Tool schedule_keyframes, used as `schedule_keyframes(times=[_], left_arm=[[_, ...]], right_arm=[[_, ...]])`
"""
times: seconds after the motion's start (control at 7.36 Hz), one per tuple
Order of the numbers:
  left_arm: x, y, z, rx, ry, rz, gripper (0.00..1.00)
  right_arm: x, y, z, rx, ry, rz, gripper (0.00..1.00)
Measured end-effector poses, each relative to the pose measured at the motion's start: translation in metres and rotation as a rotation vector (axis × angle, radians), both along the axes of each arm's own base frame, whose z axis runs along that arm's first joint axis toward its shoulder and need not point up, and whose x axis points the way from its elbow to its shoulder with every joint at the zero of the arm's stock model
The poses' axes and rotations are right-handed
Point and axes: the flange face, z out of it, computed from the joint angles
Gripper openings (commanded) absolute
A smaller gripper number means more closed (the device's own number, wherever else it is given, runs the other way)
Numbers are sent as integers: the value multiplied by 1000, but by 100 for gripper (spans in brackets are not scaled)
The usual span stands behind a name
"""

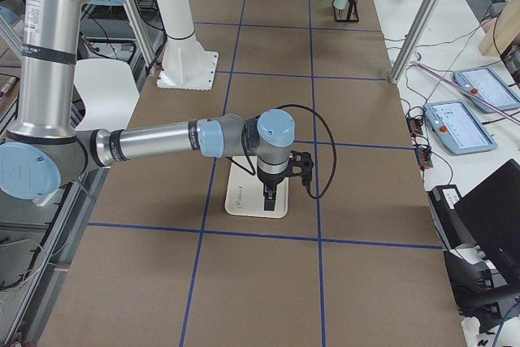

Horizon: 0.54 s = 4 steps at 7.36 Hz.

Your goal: Left arm grabs green cup and hands to right arm on tray

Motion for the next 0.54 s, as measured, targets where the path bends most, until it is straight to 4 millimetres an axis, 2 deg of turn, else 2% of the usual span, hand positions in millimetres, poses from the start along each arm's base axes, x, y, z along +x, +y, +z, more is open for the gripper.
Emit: schedule_keyframes(times=[0.41,0.54], left_arm=[[2,-4,12,10,6,-6,95],[2,-6,10,9,8,-11,87]], right_arm=[[0,0,-1,2,0,0,100],[0,0,-1,3,-1,0,100]])
